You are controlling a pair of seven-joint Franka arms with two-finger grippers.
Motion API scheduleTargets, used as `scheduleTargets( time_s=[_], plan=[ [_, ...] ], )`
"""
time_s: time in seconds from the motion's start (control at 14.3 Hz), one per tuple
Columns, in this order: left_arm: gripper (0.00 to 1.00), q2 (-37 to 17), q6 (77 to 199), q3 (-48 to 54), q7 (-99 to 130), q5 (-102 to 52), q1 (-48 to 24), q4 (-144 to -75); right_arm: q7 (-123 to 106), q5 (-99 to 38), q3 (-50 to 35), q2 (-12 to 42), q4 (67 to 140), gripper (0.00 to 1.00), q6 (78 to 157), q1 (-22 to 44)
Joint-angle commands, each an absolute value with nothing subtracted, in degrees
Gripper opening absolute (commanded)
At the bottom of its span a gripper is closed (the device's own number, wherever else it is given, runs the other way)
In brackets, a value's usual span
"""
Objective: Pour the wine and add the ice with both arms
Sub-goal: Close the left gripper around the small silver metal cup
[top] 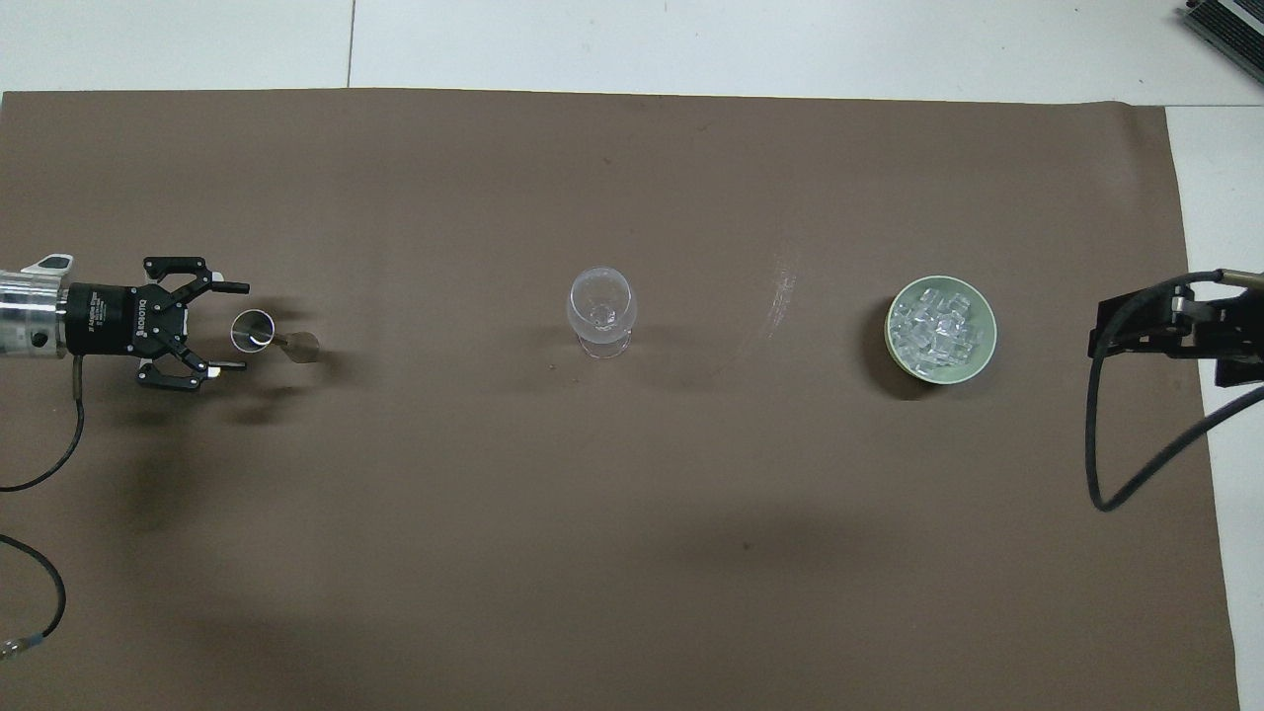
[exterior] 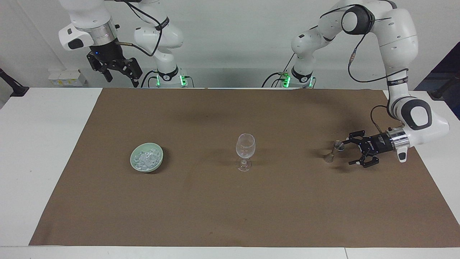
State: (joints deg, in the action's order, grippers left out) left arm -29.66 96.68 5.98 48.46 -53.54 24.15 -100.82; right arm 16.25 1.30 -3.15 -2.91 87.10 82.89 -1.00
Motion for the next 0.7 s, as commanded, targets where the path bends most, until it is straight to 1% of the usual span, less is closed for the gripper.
scheduleTargets(
  time_s=[0.0, 0.14, 0.49, 0.63],
  plan=[
    [1.0, -28.92, 97.73, 5.36, 46.07, -55.46, 22.76, -102.48, 15.03, 0.0, -3.43, -2.9, 86.57, 1.0, 81.91, -1.85],
    [1.0, -28.48, 98.35, 5.36, 44.91, -56.07, 22.68, -104.32, 15.03, 0.0, -3.43, -2.9, 86.57, 1.0, 82.0, -1.85],
    [1.0, -28.04, 98.35, 5.36, 42.45, -56.25, 22.24, -105.38, 15.03, 0.0, -3.43, -2.9, 86.57, 1.0, 81.91, -1.85],
    [1.0, -27.25, 98.26, 5.36, 40.01, -56.34, 22.41, -106.87, 15.03, 0.0, -3.43, -2.9, 86.57, 1.0, 81.91, -1.85]
  ],
)
